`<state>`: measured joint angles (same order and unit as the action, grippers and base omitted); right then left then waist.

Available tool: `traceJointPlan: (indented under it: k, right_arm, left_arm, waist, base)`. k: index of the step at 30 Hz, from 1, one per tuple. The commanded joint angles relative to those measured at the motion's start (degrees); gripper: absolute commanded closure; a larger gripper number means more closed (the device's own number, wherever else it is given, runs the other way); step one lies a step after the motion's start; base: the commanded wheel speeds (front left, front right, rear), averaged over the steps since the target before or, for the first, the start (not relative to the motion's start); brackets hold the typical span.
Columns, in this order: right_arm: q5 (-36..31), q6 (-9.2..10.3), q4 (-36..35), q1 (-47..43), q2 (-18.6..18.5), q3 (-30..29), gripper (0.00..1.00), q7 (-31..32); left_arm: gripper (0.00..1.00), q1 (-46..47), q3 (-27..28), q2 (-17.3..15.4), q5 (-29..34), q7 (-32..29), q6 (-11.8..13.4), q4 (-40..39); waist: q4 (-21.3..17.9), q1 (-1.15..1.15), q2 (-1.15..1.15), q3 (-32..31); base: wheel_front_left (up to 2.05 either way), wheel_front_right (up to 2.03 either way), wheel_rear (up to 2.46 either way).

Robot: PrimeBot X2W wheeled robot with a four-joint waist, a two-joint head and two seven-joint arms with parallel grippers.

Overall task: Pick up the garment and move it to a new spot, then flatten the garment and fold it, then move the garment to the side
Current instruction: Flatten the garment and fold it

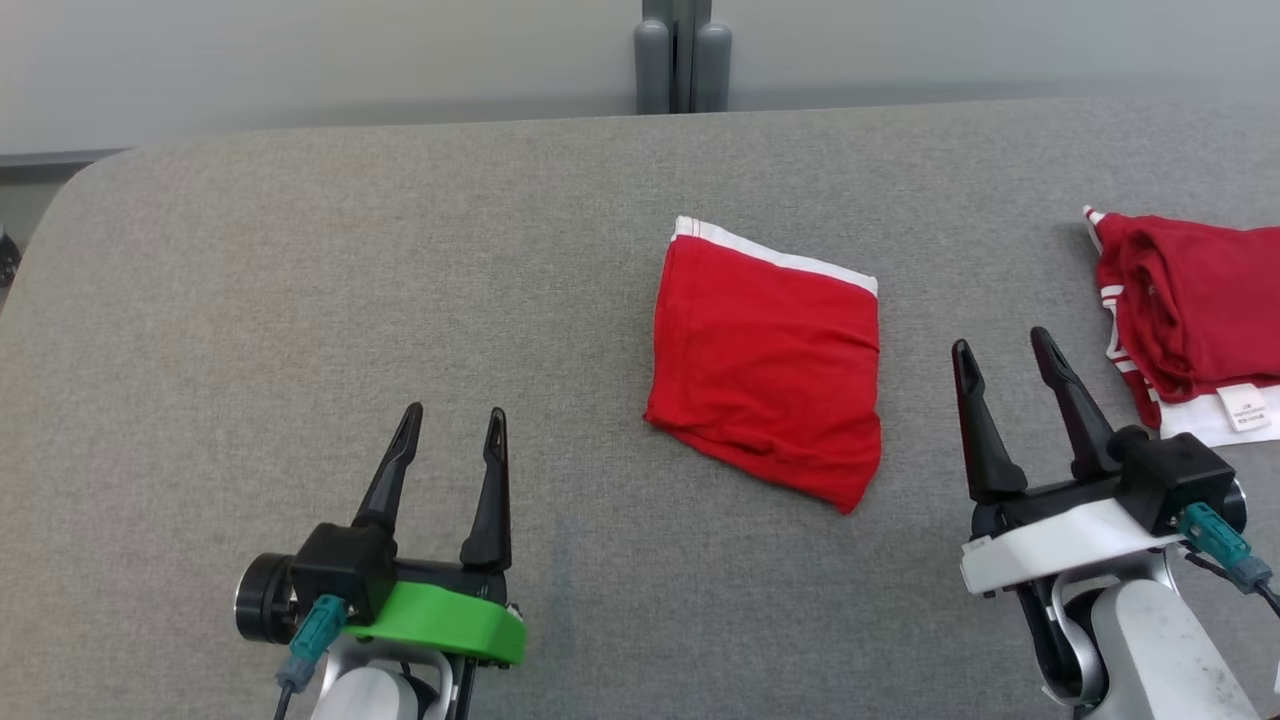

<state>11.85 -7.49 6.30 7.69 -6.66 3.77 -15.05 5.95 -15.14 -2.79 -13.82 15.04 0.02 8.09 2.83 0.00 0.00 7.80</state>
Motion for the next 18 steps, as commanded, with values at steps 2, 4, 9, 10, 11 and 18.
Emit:
traceJointPlan:
  k: [2, 4, 9, 10, 11, 18]
  right_arm:
    - [0.24, 0.0, 0.3, 2.11, -1.54, 1.8, 1.0, -0.14]
    - [0.31, 0.0, 0.76, 3.68, -2.61, 3.88, 1.0, -0.14]
    - [0.12, 0.0, 3.72, 9.08, -5.57, 9.17, 1.0, -0.14]
    - [0.08, 0.0, 4.72, 10.49, -6.1, 10.47, 1.0, -0.14]
    - [0.15, 0.0, 5.67, 11.61, -6.55, 11.21, 1.0, -0.13]
    - [0.19, 0.0, 16.58, 20.26, -9.12, 17.32, 1.0, -0.14]
  left_arm:
    - [0.0, 1.31, -0.53, -0.24, -0.38, 0.14, -0.05, 0.25]
    - [0.0, 2.07, -1.14, -0.24, -0.77, 0.15, 0.1, 0.15]
    - [0.0, 3.52, -3.26, -0.25, -1.72, 0.15, 0.57, 0.1]
    - [0.0, 3.85, -3.67, -0.24, -1.9, 0.15, 0.7, 0.06]
    - [0.0, 4.13, -4.23, -0.24, -2.03, 0.14, 0.81, 0.07]
    - [0.0, 5.51, -7.18, -0.21, -3.75, 0.14, 2.01, 0.03]
  waist:
    - [1.7, 0.0, 0.0, 1.66]
    - [2.86, 0.0, 0.0, 2.96]
    - [6.81, 0.0, 0.0, 6.44]
    - [7.83, 0.0, 0.0, 7.17]
    - [8.79, 0.0, 0.0, 7.87]
    - [15.2, 0.0, 0.0, 11.07]
  base:
    - [0.0, 0.0, 0.0]
    - [0.0, 0.0, 0.0]
    - [0.0, 0.0, 0.0]
    - [0.0, 0.0, 0.0]
    - [0.0, 0.0, 0.0]
    - [0.0, 0.0, 0.0]
